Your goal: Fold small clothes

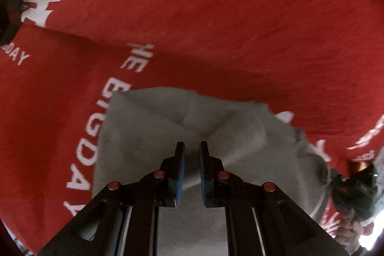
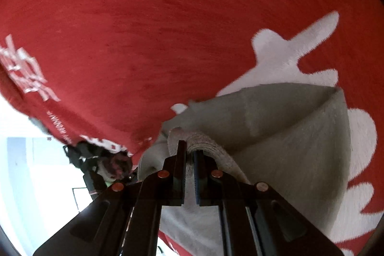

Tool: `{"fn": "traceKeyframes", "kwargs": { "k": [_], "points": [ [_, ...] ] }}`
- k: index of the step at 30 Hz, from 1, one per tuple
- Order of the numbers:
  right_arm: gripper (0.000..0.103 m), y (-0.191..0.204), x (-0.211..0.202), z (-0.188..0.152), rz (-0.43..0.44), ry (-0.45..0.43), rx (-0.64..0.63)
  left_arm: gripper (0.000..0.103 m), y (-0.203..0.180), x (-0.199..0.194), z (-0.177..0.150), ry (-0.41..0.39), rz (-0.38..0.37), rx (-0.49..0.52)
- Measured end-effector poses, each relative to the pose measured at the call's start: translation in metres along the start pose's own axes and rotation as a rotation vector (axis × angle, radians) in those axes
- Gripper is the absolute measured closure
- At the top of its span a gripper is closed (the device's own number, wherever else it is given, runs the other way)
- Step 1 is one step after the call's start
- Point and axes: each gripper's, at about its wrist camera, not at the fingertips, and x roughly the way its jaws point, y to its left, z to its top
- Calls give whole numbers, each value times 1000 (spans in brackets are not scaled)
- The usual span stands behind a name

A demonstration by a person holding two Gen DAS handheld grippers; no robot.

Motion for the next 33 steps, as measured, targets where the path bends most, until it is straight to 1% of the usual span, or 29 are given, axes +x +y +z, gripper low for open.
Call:
{"fn": "traceKeyframes", "kwargs": {
  "k": [2, 3, 4, 5, 6, 7, 8, 11, 12, 13, 14, 15, 17, 18, 20, 22, 24, 25, 28, 29, 31, 33],
  "points": [
    [93, -5, 3, 1, -9, -1, 24, 91, 2, -3, 0, 2, 34, 9],
    [93, -5, 2, 3, -23, -2, 37, 91, 3, -8, -1, -1, 36, 14],
    [88, -4, 1, 4, -33, 0, 42, 81, 3, -14, -2, -8, 38, 21],
    [76, -1, -1, 5, -41, -1, 42, 68, 3, -20, -3, -19, 45, 30],
    [67, 3, -7, 5, -47, -16, 30, 35, 2, -28, -5, -40, 59, 44],
    [54, 8, -12, 6, -59, -28, 12, 25, 0, -34, -7, -67, 66, 57],
    [53, 14, -17, 5, -78, -38, -19, 25, -4, -44, -11, -98, 60, 88],
    [54, 28, -25, 0, -141, -40, -111, 25, -19, -43, -17, -61, 13, 170],
    [56, 32, -24, -2, -159, -26, -140, 25, -27, -39, -20, -39, 0, 214],
    [64, 34, -23, -4, -159, -13, -156, 25, -37, -32, -24, -15, -2, 266],
    [72, 37, -18, -7, -173, 12, -186, 25, -45, -28, -27, 0, -8, 295],
    [73, 39, -12, -9, -184, 31, -208, 25, -54, -18, -31, 33, -32, 324],
    [75, 40, -1, -13, -199, 63, -235, 25, -66, 1, -33, 88, -70, 337],
    [75, 40, 7, -16, -216, 80, -247, 25, -69, 9, -32, 94, -64, 333],
    [75, 36, 18, -18, -239, 94, -256, 25, -69, 22, -25, 67, -10, 296],
    [75, 29, 24, -19, -270, 99, -250, 25, -57, 27, -14, 34, 31, 222],
    [77, 21, 24, -16, -278, 89, -232, 25, -38, 26, 0, 0, 42, 132],
    [79, 18, 21, -14, -283, 77, -227, 25, -31, 25, 5, -6, 47, 112],
    [79, 12, 11, -5, -322, 28, -214, 25, -15, 19, 17, -31, 205, 99],
    [78, 9, 7, -2, -337, 14, -197, 25, -6, 17, 19, -26, 218, 82],
    [77, 4, -2, 2, -345, -3, -163, 25, 7, 12, 18, -11, 213, 46],
    [75, 4, -10, 2, -371, -19, -156, 25, 15, 2, 12, -2, 212, 37]
  ]
}}
